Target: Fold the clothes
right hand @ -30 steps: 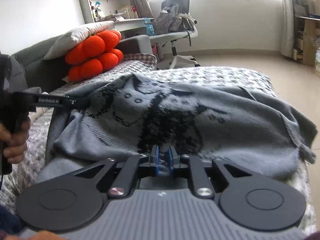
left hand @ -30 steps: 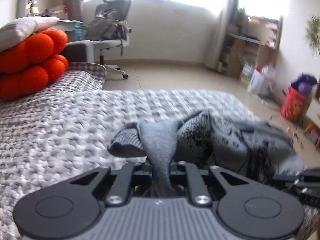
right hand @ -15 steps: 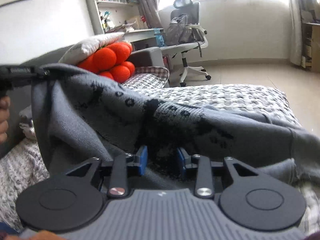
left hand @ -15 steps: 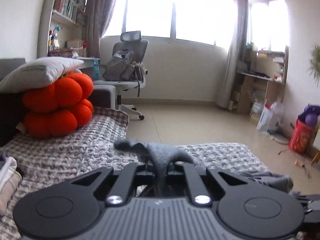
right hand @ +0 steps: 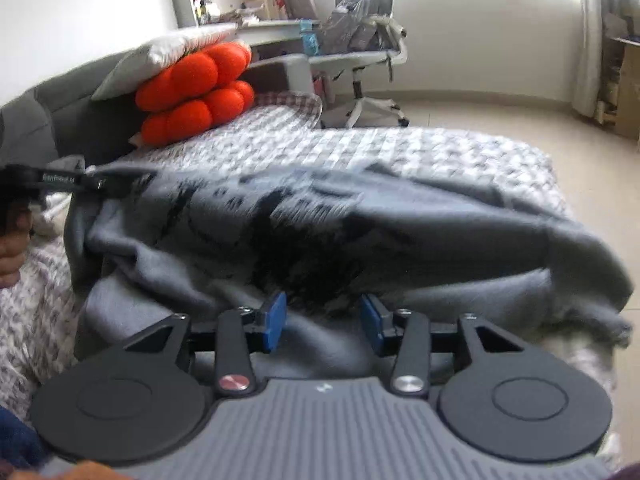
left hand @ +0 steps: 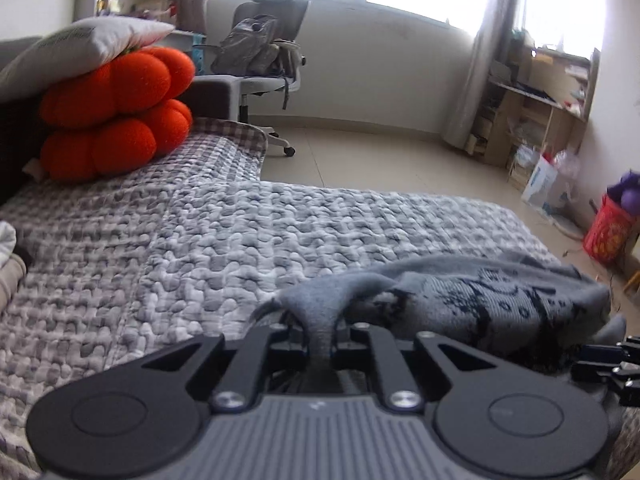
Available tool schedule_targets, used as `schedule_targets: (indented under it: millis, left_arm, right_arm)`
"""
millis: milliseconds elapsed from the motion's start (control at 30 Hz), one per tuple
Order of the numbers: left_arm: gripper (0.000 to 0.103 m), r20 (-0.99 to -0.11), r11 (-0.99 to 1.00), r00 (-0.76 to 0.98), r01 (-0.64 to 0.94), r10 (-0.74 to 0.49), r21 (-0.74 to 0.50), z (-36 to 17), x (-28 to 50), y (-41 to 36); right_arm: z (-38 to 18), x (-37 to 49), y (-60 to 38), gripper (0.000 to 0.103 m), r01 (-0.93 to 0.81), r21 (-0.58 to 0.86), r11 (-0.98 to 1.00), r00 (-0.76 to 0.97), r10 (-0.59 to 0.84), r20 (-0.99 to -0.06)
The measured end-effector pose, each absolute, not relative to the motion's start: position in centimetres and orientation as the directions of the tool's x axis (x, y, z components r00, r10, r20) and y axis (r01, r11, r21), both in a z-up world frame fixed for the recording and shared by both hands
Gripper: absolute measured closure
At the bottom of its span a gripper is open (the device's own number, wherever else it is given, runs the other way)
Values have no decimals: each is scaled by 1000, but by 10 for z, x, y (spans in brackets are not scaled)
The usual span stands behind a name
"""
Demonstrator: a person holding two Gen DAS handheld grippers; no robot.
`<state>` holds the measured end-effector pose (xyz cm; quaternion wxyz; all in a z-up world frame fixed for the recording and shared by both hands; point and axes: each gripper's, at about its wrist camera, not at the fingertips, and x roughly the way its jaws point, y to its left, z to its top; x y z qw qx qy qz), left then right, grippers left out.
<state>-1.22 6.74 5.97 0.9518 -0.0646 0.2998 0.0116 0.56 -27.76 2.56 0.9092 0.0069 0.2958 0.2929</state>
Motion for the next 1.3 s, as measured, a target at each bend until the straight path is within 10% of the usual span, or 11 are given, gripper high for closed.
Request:
schedule_targets:
  millis: [333,800,933,1000,1033,1100,1300]
  left_arm:
    - [52,-590,986,807,-87,-14,-142,68,-10,97]
    - [46,-669,971,712,85,-216,-223,45,72,74]
    - [56,-681,972,695,149,-232,-179,23,58,52]
    - [58,-656,970,714,169,-243,-176,20,46,48]
    - [65,-646,965,717,180,-262,-192,19,40,47]
    - [90,-644,940,686,216,-339,-265,18,32,46]
    - [92,-631,917,665,291,-399,-274,28,9,43]
  right_arm:
    - [53,65,-326,48,-442,142,886,741,450,-498]
    - [36,164,-255,47,-652,-87,753,573,414,-707]
    - [26,163,-242,31,-691,-171,703,558,368,-744]
    - [25,160,-244,50,-710,-143,690,532,391,-751]
    - [25,158,-245,89,-736,-95,670,491,433,-756]
    - [27,149,-240,97,-753,-130,645,500,432,-750]
    - [51,127,-223,102,-636,-410,654,729,335,-596]
